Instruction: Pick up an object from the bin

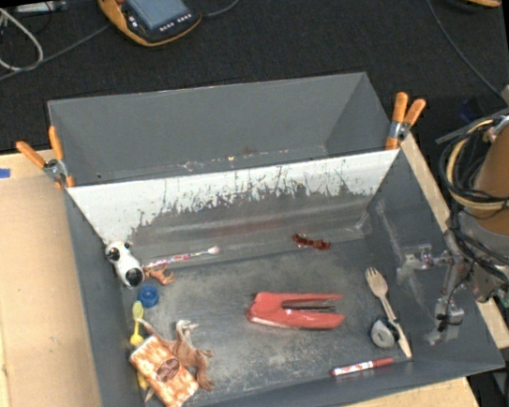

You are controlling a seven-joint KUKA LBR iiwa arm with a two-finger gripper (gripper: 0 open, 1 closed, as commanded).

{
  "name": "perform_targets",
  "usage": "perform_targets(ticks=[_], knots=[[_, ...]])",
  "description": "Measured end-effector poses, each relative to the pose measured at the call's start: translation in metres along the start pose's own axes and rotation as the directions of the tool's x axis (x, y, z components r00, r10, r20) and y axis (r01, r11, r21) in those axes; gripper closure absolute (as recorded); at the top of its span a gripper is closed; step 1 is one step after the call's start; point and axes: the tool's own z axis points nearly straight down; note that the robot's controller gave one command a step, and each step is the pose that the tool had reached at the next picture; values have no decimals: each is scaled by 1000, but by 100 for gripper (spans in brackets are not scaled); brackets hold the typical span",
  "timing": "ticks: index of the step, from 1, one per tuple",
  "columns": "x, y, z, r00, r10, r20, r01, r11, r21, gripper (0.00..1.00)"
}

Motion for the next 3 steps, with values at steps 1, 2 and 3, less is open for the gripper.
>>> perform_targets(ticks=[1, 2, 3], knots=[[-2, 1, -3, 1000, -5, 6, 5, 1000, 1, 0], [-25, -9, 59, 955, -297, 11, 297, 955, 6, 0], [-50, 0, 61, 688, -726, 3, 726, 688, 3, 0]])
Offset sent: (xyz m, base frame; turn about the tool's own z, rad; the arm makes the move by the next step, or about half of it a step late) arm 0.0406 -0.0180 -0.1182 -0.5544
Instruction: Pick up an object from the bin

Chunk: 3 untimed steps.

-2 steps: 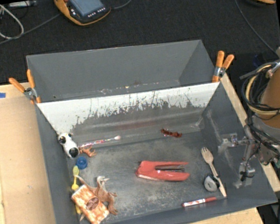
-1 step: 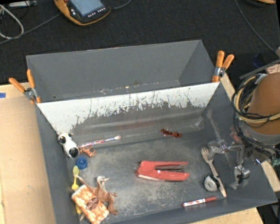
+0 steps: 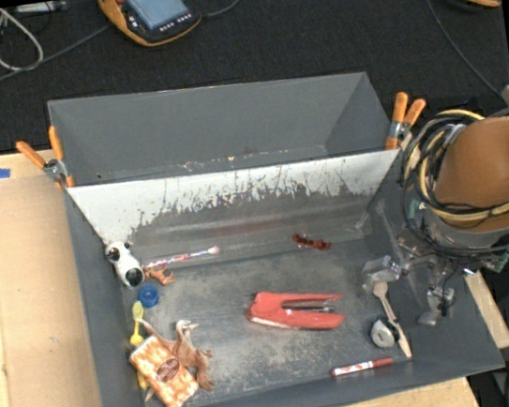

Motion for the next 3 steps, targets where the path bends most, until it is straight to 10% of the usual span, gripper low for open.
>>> perform_targets(ticks=[1, 2, 3], knots=[[13, 4, 12, 997, -76, 2, 76, 997, 0, 0], [3, 1, 43, 916, -401, 14, 401, 916, -3, 0], [14, 4, 51, 898, -439, 21, 439, 899, 6, 100]])
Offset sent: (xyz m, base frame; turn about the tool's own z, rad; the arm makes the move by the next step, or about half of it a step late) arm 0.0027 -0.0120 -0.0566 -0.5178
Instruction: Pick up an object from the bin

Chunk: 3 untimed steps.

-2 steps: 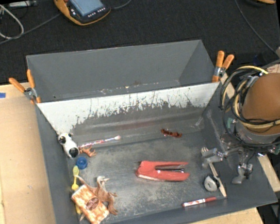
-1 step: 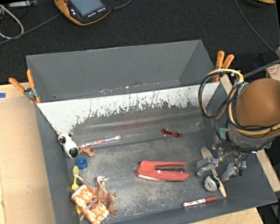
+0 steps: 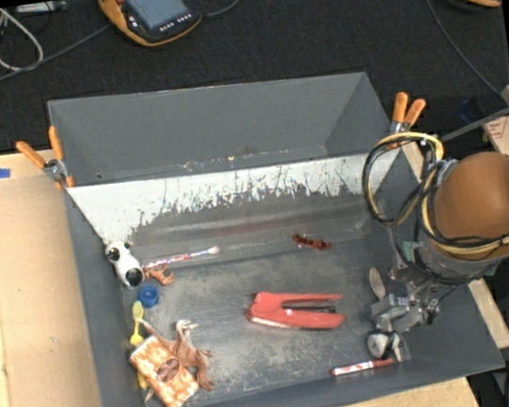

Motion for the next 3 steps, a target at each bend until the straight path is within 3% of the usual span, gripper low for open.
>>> perform_targets(ticks=[3], knots=[[0, 2, -20, 1000, 2, -1, -2, 1000, -5, 100]])
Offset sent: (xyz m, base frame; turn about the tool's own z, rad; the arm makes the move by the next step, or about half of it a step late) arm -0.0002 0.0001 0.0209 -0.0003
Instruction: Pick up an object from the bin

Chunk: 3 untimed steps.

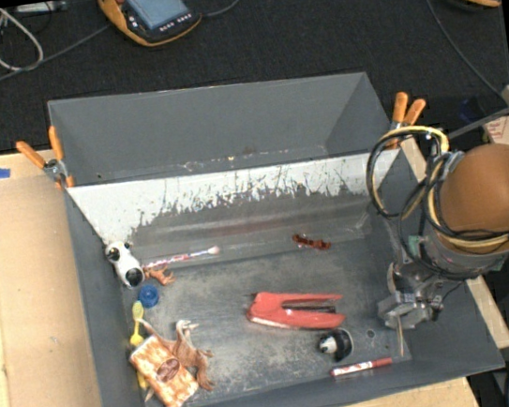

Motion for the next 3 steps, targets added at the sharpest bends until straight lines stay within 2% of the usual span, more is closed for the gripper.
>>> perform_targets(ticks=[3], knots=[[-4, 1, -61, 1000, 8, 4, -8, 1000, -5, 100]])
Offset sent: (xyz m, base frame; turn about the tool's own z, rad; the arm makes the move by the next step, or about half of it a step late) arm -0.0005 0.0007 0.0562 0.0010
